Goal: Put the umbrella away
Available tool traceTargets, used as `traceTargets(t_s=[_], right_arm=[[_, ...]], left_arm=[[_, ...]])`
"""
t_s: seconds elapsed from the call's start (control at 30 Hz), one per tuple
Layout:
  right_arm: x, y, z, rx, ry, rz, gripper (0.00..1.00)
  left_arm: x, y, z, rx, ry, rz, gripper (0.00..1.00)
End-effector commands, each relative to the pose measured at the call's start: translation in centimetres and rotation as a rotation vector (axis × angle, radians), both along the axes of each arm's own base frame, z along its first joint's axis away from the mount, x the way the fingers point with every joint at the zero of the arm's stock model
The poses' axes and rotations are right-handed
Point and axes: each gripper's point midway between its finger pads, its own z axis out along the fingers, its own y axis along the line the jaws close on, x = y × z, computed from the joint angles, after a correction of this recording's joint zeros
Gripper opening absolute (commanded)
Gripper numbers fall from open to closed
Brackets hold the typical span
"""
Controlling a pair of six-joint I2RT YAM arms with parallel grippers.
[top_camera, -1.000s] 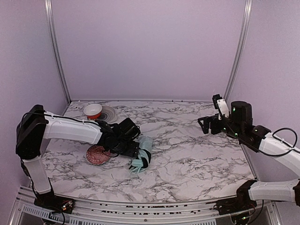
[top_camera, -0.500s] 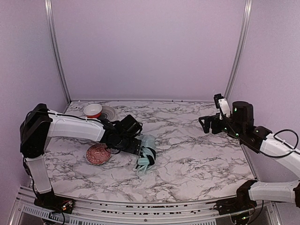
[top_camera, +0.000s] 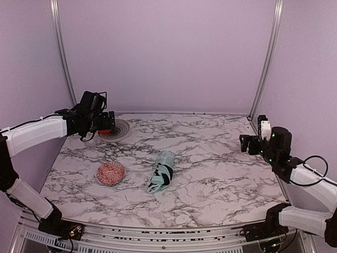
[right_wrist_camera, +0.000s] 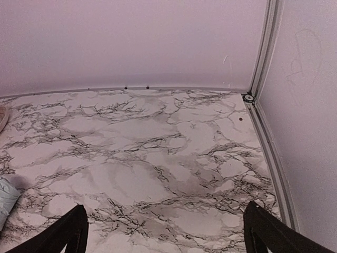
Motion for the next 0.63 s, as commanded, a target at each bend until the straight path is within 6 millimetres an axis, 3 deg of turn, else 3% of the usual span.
traceTargets(t_s=[0.0,0.1,0.27,0.4,0.6], right_arm=[[0.9,-0.3,1.4,0.036,-0.094,-0.018,1.00],[0.8,-1.7,1.3,0.063,-0.131,-0.106,1.00],[0.3,-5.0,0.5,0.070,-0.168,-0.299,1.00],[0.2,-6.1,0.0,0.074,-0.160,-0.370,1.00],[0.6,-6.3,-0.7,0.079,-0.140,-0.393,1.00]], left_arm=[[0.7,8.9,-1.1,0.050,-0.057,0.207,0.99],[0.1,13.7,-1.3,0.076,-0.150,0.325,0.99],[-2.1,18.4,-2.2,0.064,-0.304,0.433,0.99],[-3.2,20.4,-4.2,0.094,-0.304,0.491,0.99],[-3.5,21.2,-5.7,0.119,-0.306,0.525,0.99]])
